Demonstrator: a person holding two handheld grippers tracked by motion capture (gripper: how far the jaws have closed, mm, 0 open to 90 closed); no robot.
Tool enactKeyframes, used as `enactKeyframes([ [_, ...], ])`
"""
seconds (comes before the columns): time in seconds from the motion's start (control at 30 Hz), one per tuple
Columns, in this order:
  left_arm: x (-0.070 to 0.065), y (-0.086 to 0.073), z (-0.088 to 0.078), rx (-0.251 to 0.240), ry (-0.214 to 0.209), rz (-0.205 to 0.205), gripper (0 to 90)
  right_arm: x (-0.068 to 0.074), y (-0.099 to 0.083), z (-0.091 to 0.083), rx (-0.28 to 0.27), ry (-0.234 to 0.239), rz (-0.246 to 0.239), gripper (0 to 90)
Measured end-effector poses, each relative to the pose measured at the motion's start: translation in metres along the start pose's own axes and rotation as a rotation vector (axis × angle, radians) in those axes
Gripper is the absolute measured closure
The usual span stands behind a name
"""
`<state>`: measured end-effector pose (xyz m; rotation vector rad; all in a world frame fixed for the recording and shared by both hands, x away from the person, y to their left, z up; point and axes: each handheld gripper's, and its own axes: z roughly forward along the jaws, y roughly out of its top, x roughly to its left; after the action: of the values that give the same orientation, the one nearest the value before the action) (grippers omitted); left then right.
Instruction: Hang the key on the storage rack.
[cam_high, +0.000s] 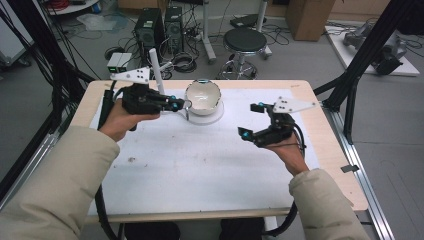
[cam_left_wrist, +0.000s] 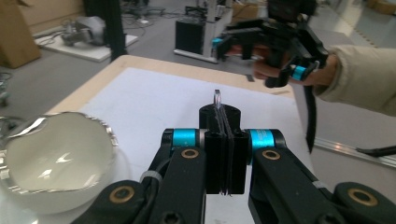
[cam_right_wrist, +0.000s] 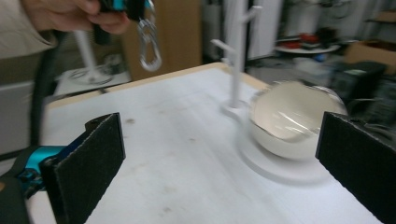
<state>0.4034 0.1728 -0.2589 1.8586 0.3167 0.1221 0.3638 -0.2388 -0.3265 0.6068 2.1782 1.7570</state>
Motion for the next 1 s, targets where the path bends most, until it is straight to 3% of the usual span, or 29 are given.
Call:
enactKeyframes([
  [0.13, 0.018, 0.004, -0.015, -0.008, 0.033, -0.021, 88.6, -0.004, -0.025, -0.031, -0.064, -0.110, 0.036, 0.4],
  [0.17, 0.023, 0.005, -0.018, -0.014, 0.037, -0.029, 88.6, -0.004, -0.038, -0.045, -0.118, -0.146, 0.053, 0.4],
  [0.2, 0.028, 0.006, -0.021, -0.004, 0.047, -0.026, 88.6, -0.004, -0.038, -0.045, -0.118, -0.146, 0.053, 0.4],
  [0.33, 0.044, 0.011, -0.029, 0.041, 0.083, -0.023, 88.6, -0.003, -0.066, -0.068, -0.192, -0.226, 0.072, 0.4],
  [0.5, 0.059, 0.014, -0.036, 0.052, 0.101, -0.032, 88.6, -0.003, -0.092, -0.079, -0.191, -0.295, 0.087, 0.5],
  [0.73, 0.079, 0.003, -0.044, 0.088, 0.117, -0.063, 88.6, -0.002, -0.122, -0.083, -0.179, -0.359, 0.097, 0.4],
  [1.0, 0.095, -0.013, -0.044, 0.129, 0.130, -0.092, 88.6, -0.001, -0.144, -0.085, -0.237, -0.412, 0.125, 0.4],
])
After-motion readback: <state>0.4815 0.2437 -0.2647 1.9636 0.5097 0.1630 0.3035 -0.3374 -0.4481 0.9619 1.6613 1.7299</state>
